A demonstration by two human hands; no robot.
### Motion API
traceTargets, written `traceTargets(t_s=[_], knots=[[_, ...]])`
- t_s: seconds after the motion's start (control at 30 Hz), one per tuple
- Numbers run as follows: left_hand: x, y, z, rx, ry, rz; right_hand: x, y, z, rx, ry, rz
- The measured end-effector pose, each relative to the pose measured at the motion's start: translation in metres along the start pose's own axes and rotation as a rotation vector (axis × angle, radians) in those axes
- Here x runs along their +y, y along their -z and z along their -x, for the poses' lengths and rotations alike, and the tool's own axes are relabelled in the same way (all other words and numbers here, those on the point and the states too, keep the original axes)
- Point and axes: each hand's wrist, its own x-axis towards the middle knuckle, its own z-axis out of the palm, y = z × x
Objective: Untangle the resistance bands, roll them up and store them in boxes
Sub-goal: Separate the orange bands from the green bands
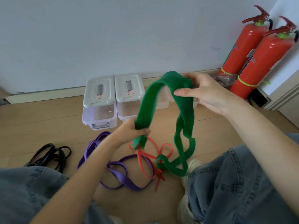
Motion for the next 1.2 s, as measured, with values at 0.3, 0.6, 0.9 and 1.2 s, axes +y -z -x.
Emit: traceTargets(t_s=[0.3,0.6,0.9,1.2], knots=[[0.062,0.007,-0.003,-0.102,-0.156,-0.475,0.007,-0.035,0.006,-0.440,-0.047,0.491],[0.054,0.009,-0.002,0.004,-0.264,-0.558,0.013,-0.040,-0.003,-0.233,-0.025,0.707],[0.056,0.002,-0.007,-0.046,-0.114,-0.802,0.039,-0.071,0.006,-0.396,-0.088,0.396],[0.029,0.005,-0.008,-0.214,-0.089,-0.178,0.019,-0.034,-0.003,-0.117,0.016,0.453]])
